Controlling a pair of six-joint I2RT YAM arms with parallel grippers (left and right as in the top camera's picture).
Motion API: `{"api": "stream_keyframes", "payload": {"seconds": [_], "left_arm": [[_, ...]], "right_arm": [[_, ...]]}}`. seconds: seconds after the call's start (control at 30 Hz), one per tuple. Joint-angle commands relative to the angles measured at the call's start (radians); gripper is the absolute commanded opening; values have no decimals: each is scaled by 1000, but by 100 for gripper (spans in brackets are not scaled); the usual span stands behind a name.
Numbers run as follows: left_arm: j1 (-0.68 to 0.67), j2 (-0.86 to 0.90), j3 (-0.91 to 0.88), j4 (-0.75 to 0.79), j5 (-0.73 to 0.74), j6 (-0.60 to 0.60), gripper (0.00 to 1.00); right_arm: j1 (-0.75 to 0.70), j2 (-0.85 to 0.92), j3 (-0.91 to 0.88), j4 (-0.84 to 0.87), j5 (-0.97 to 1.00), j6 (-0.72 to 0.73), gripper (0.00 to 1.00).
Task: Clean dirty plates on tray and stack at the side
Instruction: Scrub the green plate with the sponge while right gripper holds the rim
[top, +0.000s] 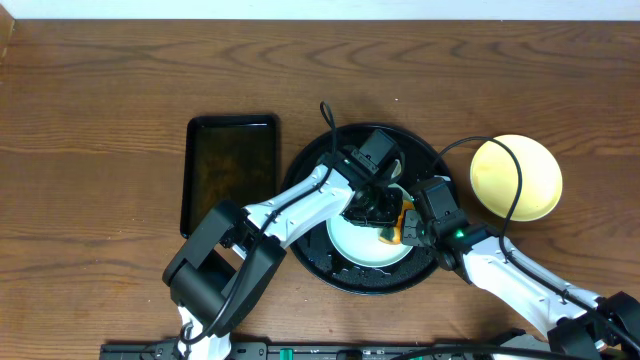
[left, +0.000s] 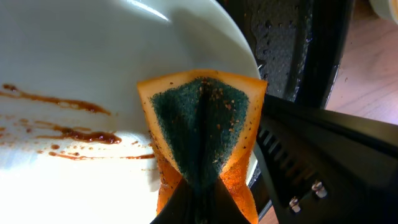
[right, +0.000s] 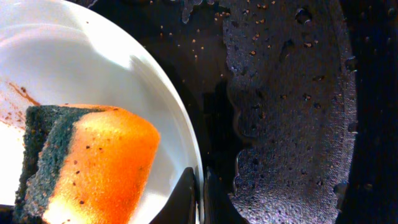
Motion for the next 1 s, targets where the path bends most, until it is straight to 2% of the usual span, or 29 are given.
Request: {"api": "stream_keyframes", "payload": {"seconds": [0.0, 0.3, 0.6, 0.73, 0.97], "left_arm": [[-9, 11, -22, 14, 18, -24, 7], [-18, 11, -113, 113, -25, -73, 7], [35, 11, -126, 41, -414, -84, 7], [66, 10, -126, 41, -529, -84, 7], [110, 5, -125, -22, -523, -69, 7]], "right_arm": [[5, 44, -22, -15, -18, 5, 1], [5, 44, -22, -16, -18, 5, 1], [5, 44, -22, -23, -18, 5, 1], [5, 44, -22, -25, -18, 5, 1], [5, 44, -22, -27, -18, 5, 1]]}}
